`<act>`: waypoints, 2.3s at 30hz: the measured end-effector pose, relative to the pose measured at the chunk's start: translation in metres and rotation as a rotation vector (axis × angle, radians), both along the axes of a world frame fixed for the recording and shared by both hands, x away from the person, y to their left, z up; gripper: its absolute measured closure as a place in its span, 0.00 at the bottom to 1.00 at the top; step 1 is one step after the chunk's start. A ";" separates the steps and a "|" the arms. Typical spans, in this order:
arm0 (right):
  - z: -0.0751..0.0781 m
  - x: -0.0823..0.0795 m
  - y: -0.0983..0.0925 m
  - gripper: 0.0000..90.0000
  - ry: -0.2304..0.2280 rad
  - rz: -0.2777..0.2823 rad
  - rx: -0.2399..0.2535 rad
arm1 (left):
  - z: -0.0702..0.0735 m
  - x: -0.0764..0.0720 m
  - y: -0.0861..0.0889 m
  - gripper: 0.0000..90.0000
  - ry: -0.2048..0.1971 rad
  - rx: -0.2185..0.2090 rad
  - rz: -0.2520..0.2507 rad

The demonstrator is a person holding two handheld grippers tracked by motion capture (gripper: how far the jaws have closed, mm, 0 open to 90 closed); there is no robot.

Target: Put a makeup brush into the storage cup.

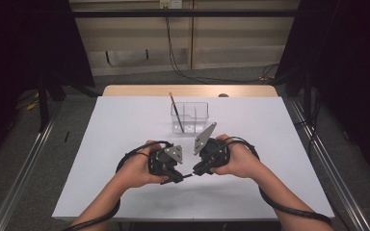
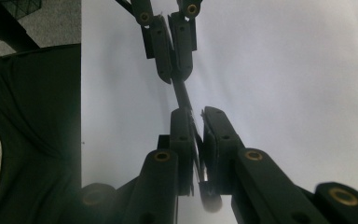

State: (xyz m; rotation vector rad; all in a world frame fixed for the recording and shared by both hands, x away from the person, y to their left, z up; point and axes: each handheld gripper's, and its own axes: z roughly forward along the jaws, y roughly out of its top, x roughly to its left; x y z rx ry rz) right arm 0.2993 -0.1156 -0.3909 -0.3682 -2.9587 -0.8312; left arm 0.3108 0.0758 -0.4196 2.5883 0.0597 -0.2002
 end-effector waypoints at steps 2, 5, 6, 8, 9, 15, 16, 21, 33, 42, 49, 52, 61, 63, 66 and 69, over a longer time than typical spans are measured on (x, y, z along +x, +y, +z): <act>0.000 0.000 -0.001 0.92 -0.002 0.004 0.009 | -0.001 0.000 0.000 0.94 -0.006 -0.009 0.008; 0.000 0.001 -0.004 0.91 0.001 -0.005 0.024 | -0.001 0.001 0.002 0.94 0.007 -0.022 0.019; 0.000 0.001 -0.004 0.91 0.000 -0.009 0.030 | -0.001 0.001 0.002 0.94 0.011 -0.021 0.020; 0.000 0.002 -0.007 0.89 0.001 -0.023 0.047 | 0.000 0.003 0.005 0.94 0.012 -0.026 0.029; 0.000 0.002 -0.010 0.87 0.000 -0.031 0.066 | 0.000 0.003 0.006 0.94 0.016 -0.031 0.036; -0.005 0.003 -0.025 0.74 0.000 -0.087 0.154 | 0.000 0.006 0.014 0.94 0.016 -0.052 0.065; -0.005 0.002 -0.028 0.72 0.000 -0.097 0.168 | 0.000 0.006 0.015 0.94 0.017 -0.059 0.073; -0.008 0.001 -0.040 0.58 -0.023 -0.131 0.229 | 0.002 0.007 0.018 0.94 0.017 -0.066 0.084; -0.021 -0.002 -0.064 0.27 -0.056 -0.205 0.311 | 0.005 0.008 0.021 0.94 0.011 -0.096 0.108; -0.030 -0.006 -0.081 0.19 -0.076 -0.253 0.358 | 0.005 0.009 0.024 0.94 0.007 -0.121 0.125; -0.037 -0.009 -0.091 0.14 -0.085 -0.280 0.380 | 0.005 0.010 0.025 0.94 0.012 -0.140 0.138; -0.039 -0.009 -0.095 0.13 -0.090 -0.285 0.387 | 0.004 0.010 0.026 0.94 0.012 -0.142 0.140; -0.044 -0.013 -0.106 0.10 -0.117 -0.311 0.409 | 0.005 0.011 0.027 0.94 0.007 -0.152 0.154; -0.045 -0.015 -0.109 0.09 -0.119 -0.320 0.412 | 0.006 0.011 0.028 0.94 0.004 -0.154 0.154; -0.047 -0.016 -0.113 0.08 -0.126 -0.330 0.411 | 0.006 0.012 0.028 0.94 0.002 -0.160 0.158; -0.049 -0.018 -0.117 0.07 -0.128 -0.341 0.421 | 0.007 0.012 0.028 0.94 0.002 -0.159 0.157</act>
